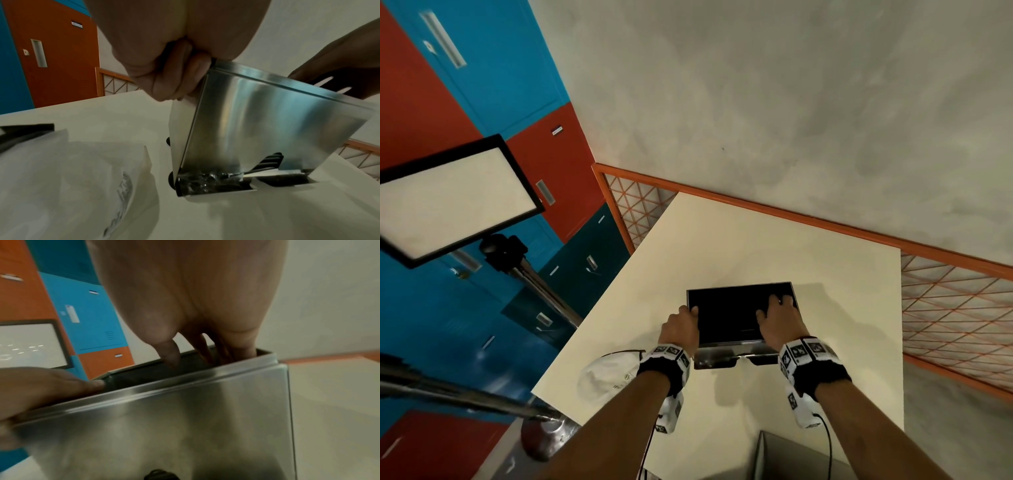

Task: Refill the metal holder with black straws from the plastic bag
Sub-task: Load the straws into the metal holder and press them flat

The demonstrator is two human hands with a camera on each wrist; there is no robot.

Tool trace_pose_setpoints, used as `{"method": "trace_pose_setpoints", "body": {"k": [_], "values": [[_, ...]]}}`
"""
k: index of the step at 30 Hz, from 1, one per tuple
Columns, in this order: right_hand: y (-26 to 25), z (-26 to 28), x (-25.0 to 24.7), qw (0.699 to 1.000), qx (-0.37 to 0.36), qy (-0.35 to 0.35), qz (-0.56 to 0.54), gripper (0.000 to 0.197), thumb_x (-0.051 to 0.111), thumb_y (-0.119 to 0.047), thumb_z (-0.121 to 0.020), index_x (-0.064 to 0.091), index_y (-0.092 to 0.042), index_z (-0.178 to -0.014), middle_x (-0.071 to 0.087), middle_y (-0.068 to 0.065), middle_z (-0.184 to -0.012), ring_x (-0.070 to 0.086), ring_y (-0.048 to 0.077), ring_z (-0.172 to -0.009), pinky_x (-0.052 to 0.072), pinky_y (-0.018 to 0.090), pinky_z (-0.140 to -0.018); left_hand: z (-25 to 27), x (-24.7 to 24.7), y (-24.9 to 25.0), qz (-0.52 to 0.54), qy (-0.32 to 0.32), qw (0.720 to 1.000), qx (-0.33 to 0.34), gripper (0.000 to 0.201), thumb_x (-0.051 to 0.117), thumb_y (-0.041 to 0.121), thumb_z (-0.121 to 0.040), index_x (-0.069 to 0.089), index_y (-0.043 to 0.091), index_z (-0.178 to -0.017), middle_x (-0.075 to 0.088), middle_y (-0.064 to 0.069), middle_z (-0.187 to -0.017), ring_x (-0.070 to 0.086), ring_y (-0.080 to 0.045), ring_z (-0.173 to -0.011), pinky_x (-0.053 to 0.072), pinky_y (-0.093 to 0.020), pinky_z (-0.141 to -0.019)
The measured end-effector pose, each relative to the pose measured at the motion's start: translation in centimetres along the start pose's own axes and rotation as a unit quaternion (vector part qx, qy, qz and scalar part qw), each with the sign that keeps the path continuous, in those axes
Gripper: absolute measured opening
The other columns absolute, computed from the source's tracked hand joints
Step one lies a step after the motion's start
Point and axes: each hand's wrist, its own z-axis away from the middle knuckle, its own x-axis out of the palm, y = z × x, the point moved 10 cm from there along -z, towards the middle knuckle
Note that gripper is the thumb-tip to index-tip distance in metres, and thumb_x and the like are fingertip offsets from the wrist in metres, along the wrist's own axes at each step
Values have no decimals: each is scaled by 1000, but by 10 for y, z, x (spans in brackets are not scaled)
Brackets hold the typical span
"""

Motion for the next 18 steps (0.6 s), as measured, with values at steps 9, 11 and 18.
{"method": "trace_pose_setpoints", "body": {"k": [9,11,18], "values": [[-81,30,61,961,-230,-129,80,48,29,-44,-99,66,-14,-103,59,5,-108,57,24,-101,49,43,-88,-8,-2,0,-2,-4,1000,-14,53,22,47,-108,55,6,-113,65,-22,-113,62,-44,-104,49,-44,-85],[-82,23,67,965,-213,-136,73,51,28,-47,-98,67,-14,-98,60,6,-104,60,25,-98,50,44,-85,-7,0,-1,0,-8,1000,-18,52,23,47,-108,55,6,-113,65,-21,-113,62,-43,-104,49,-44,-85],[-106,11,25,950,-292,38,106,36,39,-40,-97,59,-18,-117,52,2,-121,47,22,-116,43,42,-94,-7,0,-2,1,-13,999,-31,51,24,48,-108,54,7,-113,65,-20,-113,62,-41,-105,45,-41,-82]]}}
